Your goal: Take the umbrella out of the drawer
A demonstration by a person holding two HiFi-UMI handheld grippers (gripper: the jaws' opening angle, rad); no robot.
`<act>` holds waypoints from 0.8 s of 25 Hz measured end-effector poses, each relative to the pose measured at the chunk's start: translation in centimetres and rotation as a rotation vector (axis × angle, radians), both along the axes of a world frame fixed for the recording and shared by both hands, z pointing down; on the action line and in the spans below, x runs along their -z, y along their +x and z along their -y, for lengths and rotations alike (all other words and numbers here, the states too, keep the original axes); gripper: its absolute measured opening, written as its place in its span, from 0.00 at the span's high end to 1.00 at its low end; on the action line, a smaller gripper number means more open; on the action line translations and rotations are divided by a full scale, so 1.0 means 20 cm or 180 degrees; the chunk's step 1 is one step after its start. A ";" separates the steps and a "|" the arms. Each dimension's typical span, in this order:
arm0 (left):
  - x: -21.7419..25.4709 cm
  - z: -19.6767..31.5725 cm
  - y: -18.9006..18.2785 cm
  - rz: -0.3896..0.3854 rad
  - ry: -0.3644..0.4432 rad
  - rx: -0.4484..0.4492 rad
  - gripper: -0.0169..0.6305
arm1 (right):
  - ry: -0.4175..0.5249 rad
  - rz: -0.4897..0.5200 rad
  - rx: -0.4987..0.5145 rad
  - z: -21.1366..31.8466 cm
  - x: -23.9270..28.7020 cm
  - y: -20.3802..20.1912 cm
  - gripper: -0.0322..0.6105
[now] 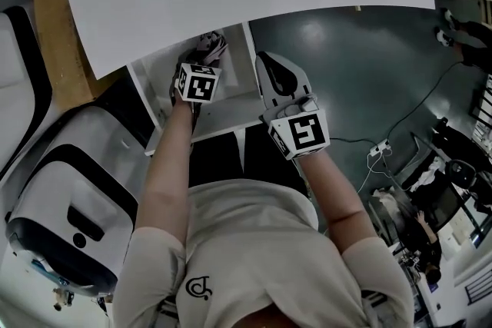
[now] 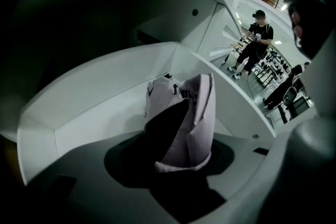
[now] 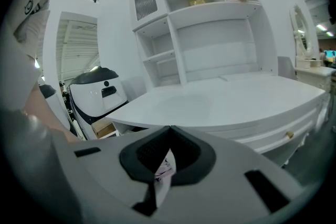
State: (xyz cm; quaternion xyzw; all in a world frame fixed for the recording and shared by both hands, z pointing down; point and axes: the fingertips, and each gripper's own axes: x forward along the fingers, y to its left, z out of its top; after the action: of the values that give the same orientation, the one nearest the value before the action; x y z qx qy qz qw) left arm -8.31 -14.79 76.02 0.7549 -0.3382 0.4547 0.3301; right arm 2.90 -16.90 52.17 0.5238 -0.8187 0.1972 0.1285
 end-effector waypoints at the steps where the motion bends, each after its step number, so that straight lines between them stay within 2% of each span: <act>1: 0.03 0.00 0.01 -0.0025 0.0019 -0.0006 0.61 | 0.0008 -0.0010 0.0014 -0.01 0.01 0.01 0.94; 5: 0.18 -0.02 0.05 -0.0091 0.0200 -0.0108 0.61 | 0.0072 -0.0022 0.0081 -0.04 0.08 0.03 0.94; 11: 0.48 -0.05 0.10 -0.0228 0.0566 -0.0114 0.61 | 0.0168 0.0048 0.0190 -0.08 0.21 0.05 0.94; 20: 0.89 -0.06 0.11 -0.0341 0.1184 0.0036 0.61 | 0.0315 0.0056 0.0382 -0.18 0.40 0.07 0.94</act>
State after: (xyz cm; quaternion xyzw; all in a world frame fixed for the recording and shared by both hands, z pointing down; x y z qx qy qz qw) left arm -6.12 -13.54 58.26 0.8241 -0.4026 0.3417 0.2049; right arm 4.28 -13.20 44.15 0.4777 -0.8585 0.1531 0.1068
